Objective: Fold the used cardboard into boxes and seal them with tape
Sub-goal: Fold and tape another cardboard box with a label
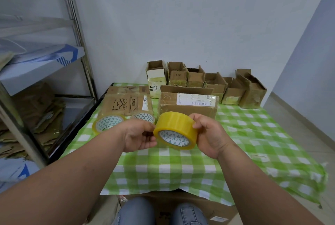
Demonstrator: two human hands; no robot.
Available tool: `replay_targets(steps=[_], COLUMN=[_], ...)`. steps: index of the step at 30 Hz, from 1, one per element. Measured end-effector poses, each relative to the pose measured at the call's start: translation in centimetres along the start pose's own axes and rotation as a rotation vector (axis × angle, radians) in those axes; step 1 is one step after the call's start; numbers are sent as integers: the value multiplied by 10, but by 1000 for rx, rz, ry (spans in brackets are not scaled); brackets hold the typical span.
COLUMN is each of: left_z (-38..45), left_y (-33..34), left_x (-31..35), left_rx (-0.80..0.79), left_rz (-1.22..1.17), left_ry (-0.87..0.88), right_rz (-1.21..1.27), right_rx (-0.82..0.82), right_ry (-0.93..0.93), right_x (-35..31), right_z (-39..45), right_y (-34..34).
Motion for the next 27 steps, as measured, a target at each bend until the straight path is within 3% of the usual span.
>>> replay_targets(steps=[3,13,20,27], left_z=[0,-2,-6,-14], left_y=[-1,-4,-4,-14], left_x=[2,15,42,77], left_rx=[-10,68,178,237], left_rz=[-12,260,252,131], left_ry=[6,184,382,504], right_rz=[-59,-332,-442,-734], right_rx=[-18,-69,-16,175], right_ry=[-16,-43,-111,-165], right_x=[0,0,-18,-45], right_z=[0,-4,-10,-18], right_y=[1,6,3,-18])
Point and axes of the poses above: each hand's wrist, its own z-axis towards the middle knuckle, its own y-axis out of the palm, x = y × z, the point moved 6 cm from there along z, towards the middle knuckle, and after that the axes turned 10 degrees about y, right-handed, at the moved point
